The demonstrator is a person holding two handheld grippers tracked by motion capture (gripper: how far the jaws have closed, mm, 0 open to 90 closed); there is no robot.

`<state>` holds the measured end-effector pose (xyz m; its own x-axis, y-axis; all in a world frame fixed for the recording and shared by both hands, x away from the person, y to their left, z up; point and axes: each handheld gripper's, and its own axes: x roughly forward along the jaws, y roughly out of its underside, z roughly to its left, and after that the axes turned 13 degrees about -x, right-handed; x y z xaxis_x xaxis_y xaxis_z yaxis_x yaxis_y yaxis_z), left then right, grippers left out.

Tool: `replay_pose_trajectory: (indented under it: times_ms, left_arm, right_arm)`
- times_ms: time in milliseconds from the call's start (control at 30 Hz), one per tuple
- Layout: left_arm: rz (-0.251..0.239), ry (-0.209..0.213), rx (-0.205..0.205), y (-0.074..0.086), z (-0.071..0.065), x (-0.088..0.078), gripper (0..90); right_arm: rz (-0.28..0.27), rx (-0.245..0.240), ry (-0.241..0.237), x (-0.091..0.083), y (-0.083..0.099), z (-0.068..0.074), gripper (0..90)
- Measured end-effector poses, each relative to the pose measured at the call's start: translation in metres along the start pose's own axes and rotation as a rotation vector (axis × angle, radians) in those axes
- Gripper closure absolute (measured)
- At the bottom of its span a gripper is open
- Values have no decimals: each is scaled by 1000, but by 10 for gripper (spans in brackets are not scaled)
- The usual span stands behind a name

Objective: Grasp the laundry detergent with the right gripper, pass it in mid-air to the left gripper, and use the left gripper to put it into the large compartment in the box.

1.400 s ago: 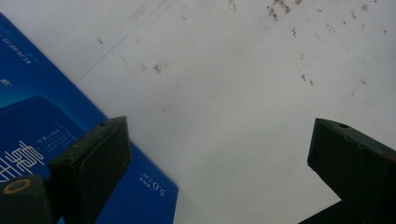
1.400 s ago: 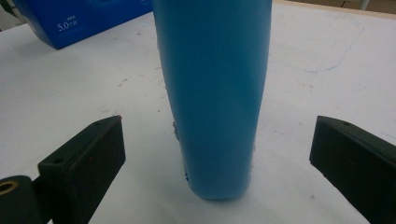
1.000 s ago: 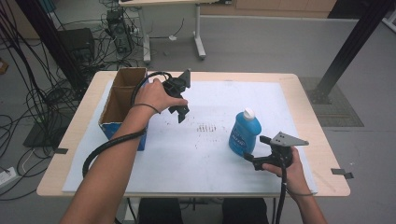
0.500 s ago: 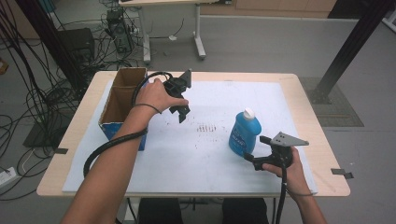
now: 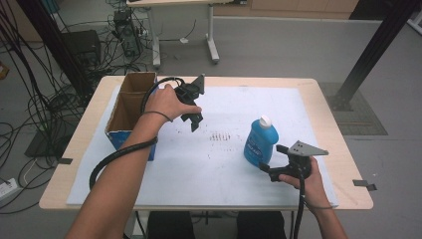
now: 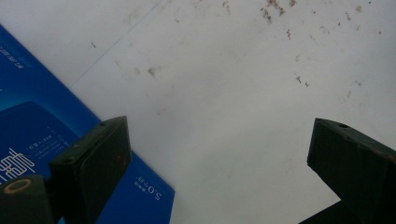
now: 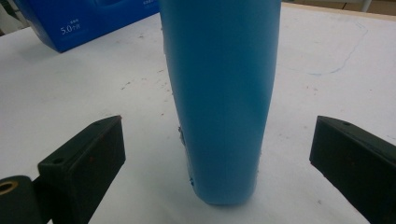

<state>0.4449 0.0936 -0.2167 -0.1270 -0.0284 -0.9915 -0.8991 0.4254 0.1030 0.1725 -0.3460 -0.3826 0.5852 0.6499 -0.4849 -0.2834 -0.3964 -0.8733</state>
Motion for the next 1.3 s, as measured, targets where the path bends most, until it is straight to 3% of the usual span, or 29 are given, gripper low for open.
replay_pose_trajectory:
  times_ms: [1300]
  left_arm:
    - [1,2,-3,2,2,2,63]
  right_arm:
    - [0,4,5,2,0,2,34]
